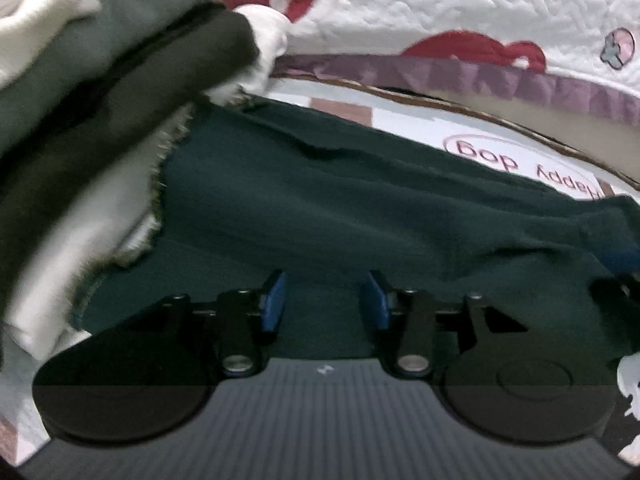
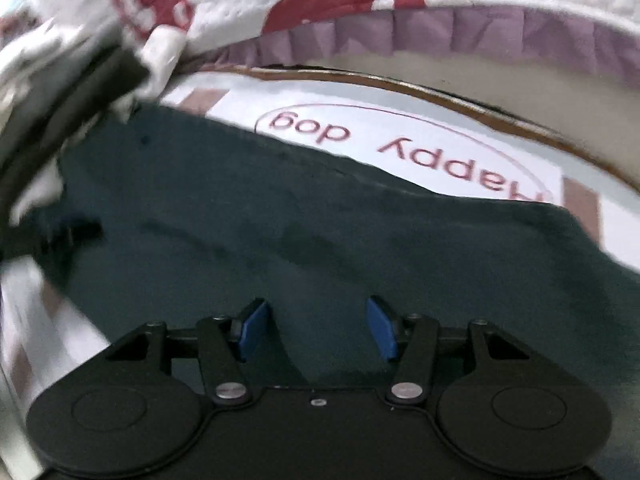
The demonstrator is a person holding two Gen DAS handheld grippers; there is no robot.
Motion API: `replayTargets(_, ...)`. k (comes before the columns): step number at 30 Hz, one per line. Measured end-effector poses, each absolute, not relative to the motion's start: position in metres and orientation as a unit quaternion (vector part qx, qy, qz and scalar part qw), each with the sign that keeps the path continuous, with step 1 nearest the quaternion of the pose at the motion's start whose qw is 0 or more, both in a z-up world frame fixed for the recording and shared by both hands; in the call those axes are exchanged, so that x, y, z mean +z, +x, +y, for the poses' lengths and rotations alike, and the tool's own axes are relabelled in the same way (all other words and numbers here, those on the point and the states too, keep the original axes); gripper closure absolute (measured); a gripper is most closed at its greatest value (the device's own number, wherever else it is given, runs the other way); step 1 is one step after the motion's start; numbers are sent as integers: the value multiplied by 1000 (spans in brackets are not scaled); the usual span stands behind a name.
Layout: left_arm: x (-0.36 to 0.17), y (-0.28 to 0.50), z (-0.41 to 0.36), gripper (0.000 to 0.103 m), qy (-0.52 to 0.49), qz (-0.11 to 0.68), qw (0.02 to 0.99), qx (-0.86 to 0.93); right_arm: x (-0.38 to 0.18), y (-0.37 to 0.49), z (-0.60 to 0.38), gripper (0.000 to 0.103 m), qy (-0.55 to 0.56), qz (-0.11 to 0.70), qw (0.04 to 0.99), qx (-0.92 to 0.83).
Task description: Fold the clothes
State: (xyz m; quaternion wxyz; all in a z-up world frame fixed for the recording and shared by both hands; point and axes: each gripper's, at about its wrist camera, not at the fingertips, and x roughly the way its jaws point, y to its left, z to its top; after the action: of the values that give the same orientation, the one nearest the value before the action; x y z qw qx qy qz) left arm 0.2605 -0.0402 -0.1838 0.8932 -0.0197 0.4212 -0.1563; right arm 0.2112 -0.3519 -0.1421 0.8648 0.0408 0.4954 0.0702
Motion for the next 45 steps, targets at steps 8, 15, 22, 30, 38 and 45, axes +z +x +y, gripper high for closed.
replayTargets(8, -157, 332, -43, 36, -93, 476, 856, -178, -115, 155, -452, 39, -29, 438, 898, 12)
replayTargets(15, -178, 399, -66, 35, -133, 544, 824, -88, -116, 145, -524, 40, -85, 408, 908, -31)
replayTargets(22, -188, 397, -87, 17, -98, 527, 841, -72, -124, 138, -554, 40, -36, 434, 897, -71)
replayTargets(30, -189, 377, -123, 77, 59, 464, 882, -58, -100, 169, -536, 43, 160, 381, 910, 26)
replayTargets(38, -193, 376, -112, 53, 25, 445, 891, -84, -126, 225, -472, 40, -33, 437, 897, 50)
replayTargets(45, -176, 352, -116, 94, 84, 368, 921, -93, -125, 179, -494, 96, 95, 322, 942, 13)
